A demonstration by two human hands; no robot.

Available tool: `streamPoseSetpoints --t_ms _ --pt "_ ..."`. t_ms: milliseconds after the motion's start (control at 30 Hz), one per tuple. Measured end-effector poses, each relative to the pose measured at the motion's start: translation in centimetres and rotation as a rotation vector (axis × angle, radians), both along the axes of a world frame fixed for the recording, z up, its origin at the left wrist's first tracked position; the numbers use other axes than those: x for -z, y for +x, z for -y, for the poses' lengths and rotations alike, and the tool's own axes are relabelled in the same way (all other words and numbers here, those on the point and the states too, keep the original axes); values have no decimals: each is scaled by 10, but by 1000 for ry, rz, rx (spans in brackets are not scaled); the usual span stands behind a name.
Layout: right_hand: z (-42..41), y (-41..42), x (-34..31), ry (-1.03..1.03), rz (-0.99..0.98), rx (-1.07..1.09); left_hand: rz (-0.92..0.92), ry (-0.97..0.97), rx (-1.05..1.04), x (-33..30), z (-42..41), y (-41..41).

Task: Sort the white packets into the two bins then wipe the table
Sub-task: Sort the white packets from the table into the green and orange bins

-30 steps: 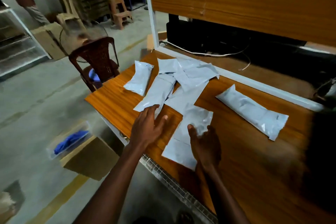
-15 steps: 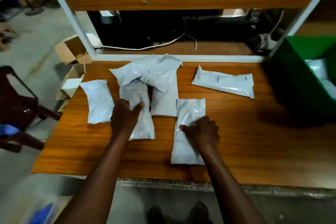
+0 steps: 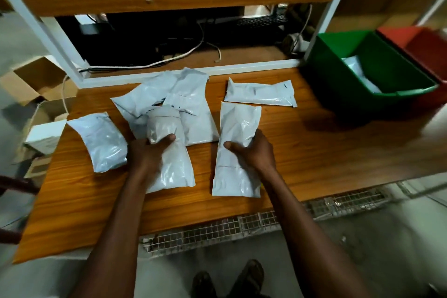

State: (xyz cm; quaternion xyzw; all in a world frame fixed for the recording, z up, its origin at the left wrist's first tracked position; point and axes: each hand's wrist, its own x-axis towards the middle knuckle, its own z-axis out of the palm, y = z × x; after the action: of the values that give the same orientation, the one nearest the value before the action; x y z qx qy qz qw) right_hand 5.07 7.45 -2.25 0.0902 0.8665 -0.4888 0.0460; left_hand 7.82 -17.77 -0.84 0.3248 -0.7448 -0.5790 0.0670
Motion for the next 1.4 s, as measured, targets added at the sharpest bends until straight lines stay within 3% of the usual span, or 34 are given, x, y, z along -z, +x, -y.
streamPoseSetpoints --t_ms 100,367,700,1000,1400 --pt "-8 7 -3 -146 -39 25 -68 133 124 -4 -11 5" --pt "-64 37 -16 -341 -79 93 -50 171 486 -15 -83 3" --pt "-196 87 -25 -254 -128 364 -60 221 771 -21 -220 5" --pt "-342 115 -40 -198 -156 488 -135 234 915 -41 -381 11" --pt "-517 69 -64 -152 -198 543 -188 224 848 -64 -556 -45"
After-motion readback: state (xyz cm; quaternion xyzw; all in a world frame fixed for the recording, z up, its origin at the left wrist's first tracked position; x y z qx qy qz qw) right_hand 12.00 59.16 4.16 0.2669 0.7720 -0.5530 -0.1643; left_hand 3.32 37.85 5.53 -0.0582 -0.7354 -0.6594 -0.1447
